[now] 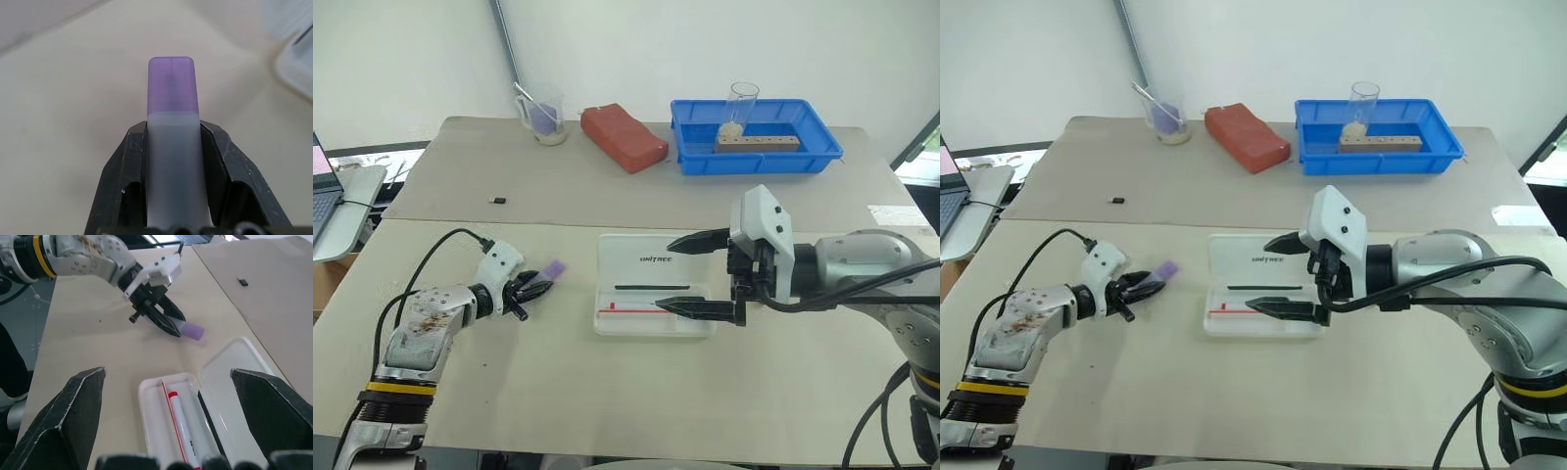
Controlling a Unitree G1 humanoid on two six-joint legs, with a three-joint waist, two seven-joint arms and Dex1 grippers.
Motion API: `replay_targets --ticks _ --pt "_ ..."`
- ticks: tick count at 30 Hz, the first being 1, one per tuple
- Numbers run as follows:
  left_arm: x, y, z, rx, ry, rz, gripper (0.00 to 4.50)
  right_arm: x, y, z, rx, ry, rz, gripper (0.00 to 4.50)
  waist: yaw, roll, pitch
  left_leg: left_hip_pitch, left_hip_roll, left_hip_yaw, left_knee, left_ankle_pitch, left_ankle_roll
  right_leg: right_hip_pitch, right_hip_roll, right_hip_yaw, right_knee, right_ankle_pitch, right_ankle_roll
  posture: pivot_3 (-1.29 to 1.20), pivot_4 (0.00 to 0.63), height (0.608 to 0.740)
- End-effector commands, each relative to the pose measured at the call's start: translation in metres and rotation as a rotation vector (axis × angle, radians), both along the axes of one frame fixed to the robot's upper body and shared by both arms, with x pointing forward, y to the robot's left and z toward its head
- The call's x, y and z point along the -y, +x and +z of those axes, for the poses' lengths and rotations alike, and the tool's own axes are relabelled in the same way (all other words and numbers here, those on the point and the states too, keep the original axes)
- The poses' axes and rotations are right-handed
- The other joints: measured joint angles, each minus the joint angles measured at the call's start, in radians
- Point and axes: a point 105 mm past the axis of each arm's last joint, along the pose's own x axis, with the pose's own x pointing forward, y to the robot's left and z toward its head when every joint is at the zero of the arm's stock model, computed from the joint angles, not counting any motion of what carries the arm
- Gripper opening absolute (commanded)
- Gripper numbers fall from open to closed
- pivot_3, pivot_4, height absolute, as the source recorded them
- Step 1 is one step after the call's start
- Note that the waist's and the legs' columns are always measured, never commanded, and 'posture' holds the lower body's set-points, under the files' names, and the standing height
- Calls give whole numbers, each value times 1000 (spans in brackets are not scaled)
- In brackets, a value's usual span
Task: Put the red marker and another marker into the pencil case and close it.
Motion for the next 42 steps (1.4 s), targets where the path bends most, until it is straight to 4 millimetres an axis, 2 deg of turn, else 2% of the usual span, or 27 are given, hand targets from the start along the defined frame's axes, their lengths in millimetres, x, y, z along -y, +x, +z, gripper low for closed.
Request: replay_targets --ticks 1,5,7,12,14,23,31,33,38,39,42 --pt "32 -25 34 125 42 -292 973 15 -7 -1 27 -37 -33 4500 3 0 0 1 0 1 0 0 0 0 -1 0 -1 0 -1 0 150 740" --pt "56 -43 35 152 89 -469 973 26 -4 -7 2 -37 -103 4500 -6 1 -1 2 -2 5 -5 0 0 1 -9 1 -1 0 0 0 150 740" --pt "78 -47 31 154 86 -547 973 28 -2 -8 1 -35 -126 4500 -6 1 -1 2 -2 6 -4 0 0 1 -8 1 -1 -1 1 0 150 740" --pt "113 -42 19 147 75 -654 973 33 -4 -13 -6 -51 -157 4500 -1 1 -1 -1 -1 7 3 0 1 1 2 1 0 -1 1 0 150 740" --pt "120 -42 14 137 72 -677 973 35 -5 -14 -8 -54 -171 4500 -3 0 0 -2 -2 6 3 0 1 2 3 1 0 -1 1 0 150 740" --pt "129 -40 -5 121 99 -706 973 38 -12 -13 -10 -48 -207 4500 -6 0 0 -1 -2 4 4 0 1 2 4 2 1 -1 2 0 150 740" --pt "126 -33 -10 123 118 -681 973 38 -13 -14 -9 -43 -227 4500 -4 0 0 -3 -2 3 8 0 1 3 4 1 1 -1 2 0 150 740" --pt "126 -34 -11 120 113 -683 1991 39 -12 -13 -8 -40 -229 4500 -4 0 0 -3 -2 3 8 0 1 3 4 1 1 -1 2 0 150 740" --pt "129 -35 -10 125 92 -677 4172 38 -11 -14 -10 -37 -231 4500 -4 0 0 -3 -2 3 8 0 1 3 4 1 1 -1 2 0 150 740" --pt "129 -35 -9 126 87 -676 4454 38 -11 -15 -11 -36 -231 4500 -4 0 0 -3 -2 3 8 0 1 3 4 1 1 -1 2 0 150 740" --pt "129 -37 -6 125 71 -680 4454 38 -11 -15 -13 -36 -230 4500 -4 0 0 -3 -2 3 8 0 1 3 4 1 1 -1 2 0 150 740"
